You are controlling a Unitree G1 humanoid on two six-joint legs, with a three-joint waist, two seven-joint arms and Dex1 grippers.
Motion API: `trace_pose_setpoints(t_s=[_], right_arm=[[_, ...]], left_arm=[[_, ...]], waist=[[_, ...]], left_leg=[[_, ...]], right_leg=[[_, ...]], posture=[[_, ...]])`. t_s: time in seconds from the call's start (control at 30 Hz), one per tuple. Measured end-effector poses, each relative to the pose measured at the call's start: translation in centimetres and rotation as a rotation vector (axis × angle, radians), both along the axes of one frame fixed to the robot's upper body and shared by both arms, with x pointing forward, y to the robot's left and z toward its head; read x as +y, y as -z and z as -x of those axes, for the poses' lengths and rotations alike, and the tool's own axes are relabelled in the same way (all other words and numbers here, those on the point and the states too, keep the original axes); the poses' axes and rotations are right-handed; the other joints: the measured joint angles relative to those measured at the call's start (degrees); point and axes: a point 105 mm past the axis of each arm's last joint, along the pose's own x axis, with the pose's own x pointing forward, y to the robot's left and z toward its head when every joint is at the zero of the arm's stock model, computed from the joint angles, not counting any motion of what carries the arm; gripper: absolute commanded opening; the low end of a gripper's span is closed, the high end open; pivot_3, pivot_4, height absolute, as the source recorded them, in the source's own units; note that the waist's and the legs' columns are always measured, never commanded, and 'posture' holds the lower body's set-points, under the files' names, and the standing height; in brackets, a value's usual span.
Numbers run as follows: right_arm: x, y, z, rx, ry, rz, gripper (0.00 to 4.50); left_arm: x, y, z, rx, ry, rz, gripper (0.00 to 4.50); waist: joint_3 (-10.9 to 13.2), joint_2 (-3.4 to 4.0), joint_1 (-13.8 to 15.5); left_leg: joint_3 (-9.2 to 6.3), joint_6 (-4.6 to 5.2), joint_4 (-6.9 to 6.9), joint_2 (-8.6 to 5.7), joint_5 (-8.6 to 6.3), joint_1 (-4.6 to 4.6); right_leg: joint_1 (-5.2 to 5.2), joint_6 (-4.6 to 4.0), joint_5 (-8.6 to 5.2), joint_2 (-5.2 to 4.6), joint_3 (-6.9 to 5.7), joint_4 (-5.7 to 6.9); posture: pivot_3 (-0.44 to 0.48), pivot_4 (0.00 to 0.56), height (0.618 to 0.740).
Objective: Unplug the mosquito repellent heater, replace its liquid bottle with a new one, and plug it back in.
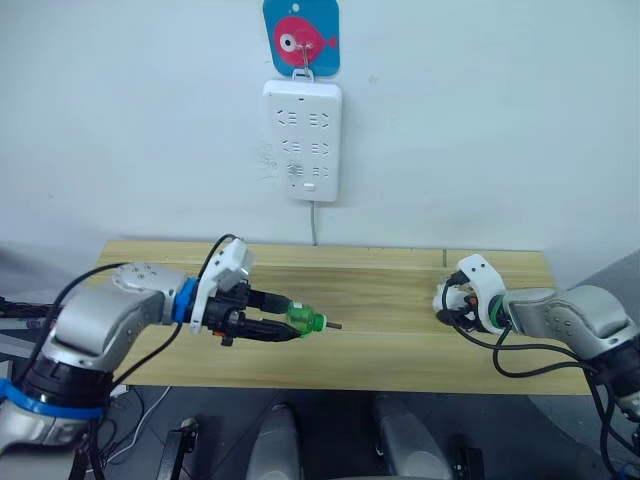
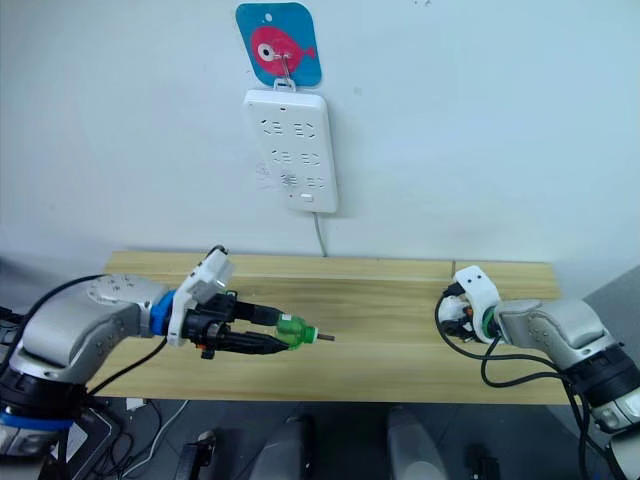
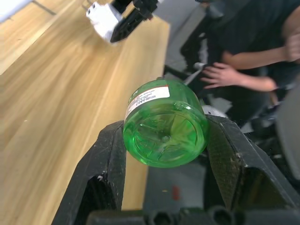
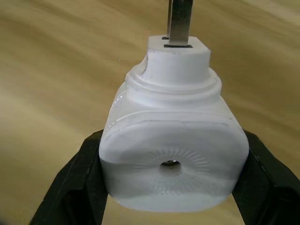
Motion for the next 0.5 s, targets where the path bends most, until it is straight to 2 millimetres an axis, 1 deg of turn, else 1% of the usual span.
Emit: trace_pose_setpoints(t_s=[0.1,0.2,0.27,0.37,0.43,0.5], right_arm=[[0.2,0.5,-0.6,0.024,-0.016,0.013,3.03],[0.3,0.4,-1.1,0.028,-0.028,0.015,3.03],[0.4,0.3,-1.4,0.029,-0.018,0.003,3.73],[0.6,0.5,-1.3,0.041,0.003,-0.024,4.49],[0.2,-0.1,-1.3,0.022,0.023,-0.034,4.50],[-0.4,-1.7,-1.4,-0.029,0.039,-0.048,4.50]], left_arm=[[-0.3,-0.1,0.0,-0.035,-0.003,-0.003,2.24],[-0.5,0.0,-0.1,-0.056,-0.013,-0.005,2.24],[-0.8,0.0,-0.2,-0.064,-0.023,0.009,2.24],[-0.9,0.0,-0.4,-0.070,-0.031,0.016,2.24],[-1.0,-0.1,-0.6,-0.081,-0.045,0.024,2.24],[-1.2,-0.2,-0.8,-0.091,-0.058,0.037,2.24]], waist=[[0.0,0.00,0.1],[0.0,0.00,0.1],[0.0,-0.01,0.1],[0.0,0.00,0.2],[0.0,0.00,0.2],[0.0,0.01,0.3]], left_leg=[[-0.03,0.00,0.01,0.00,0.00,0.02],[-0.04,0.00,0.05,-0.01,0.00,0.02],[-0.04,-0.01,0.08,-0.02,0.00,0.02],[-0.05,-0.01,0.08,-0.03,0.01,0.02],[-0.05,-0.01,0.06,-0.05,0.00,0.02],[-0.05,-0.01,0.05,-0.05,0.00,0.01]], right_leg=[[0.02,-0.01,0.00,0.02,-0.03,0.06],[0.07,0.00,0.01,0.01,-0.05,0.07],[0.09,0.01,0.02,0.00,-0.05,0.07],[0.08,0.01,0.02,-0.01,-0.05,0.10],[0.07,0.01,0.02,-0.03,-0.07,0.12],[0.06,0.01,0.02,-0.05,-0.08,0.12]], posture=[[-0.096,0.227,0.725],[-0.090,0.225,0.725],[-0.090,0.225,0.725],[-0.096,0.217,0.725],[-0.098,0.215,0.725],[-0.101,0.214,0.725]])
